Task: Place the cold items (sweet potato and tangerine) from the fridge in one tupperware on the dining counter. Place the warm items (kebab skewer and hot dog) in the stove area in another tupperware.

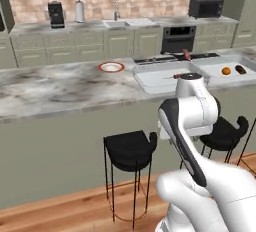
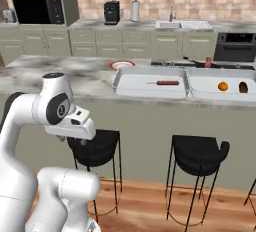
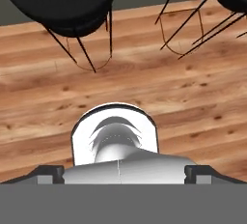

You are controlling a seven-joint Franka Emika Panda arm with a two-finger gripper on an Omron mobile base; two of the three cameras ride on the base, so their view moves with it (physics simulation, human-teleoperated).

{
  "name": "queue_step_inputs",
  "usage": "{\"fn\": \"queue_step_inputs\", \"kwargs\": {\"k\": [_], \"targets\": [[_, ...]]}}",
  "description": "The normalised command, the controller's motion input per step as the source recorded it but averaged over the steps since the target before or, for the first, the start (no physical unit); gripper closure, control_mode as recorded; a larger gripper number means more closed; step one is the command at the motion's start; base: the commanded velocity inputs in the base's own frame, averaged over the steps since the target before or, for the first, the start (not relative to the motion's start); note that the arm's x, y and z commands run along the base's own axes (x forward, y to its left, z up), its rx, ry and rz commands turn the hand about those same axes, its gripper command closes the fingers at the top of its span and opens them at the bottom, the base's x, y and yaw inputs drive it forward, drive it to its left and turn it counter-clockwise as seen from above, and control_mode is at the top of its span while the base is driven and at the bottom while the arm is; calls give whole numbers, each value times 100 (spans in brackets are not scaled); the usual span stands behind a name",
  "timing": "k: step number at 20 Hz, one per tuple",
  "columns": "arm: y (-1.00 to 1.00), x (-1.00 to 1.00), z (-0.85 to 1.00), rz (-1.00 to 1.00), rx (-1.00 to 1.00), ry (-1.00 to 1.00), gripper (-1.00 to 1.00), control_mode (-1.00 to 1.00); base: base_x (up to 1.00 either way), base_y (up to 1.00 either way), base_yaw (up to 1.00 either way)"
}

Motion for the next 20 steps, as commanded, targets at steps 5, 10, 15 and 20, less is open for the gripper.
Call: {"fn": "queue_step_inputs", "kwargs": {"k": [5,10,15,20], "targets": [[0,0,0,0,0,0,-100,100,-7,100,0],[0,0,0,0,0,0,-100,100,0,100,23],[0,0,0,0,0,0,-100,100,0,100,31],[0,0,0,0,0,0,-100,100,0,100,28]]}}
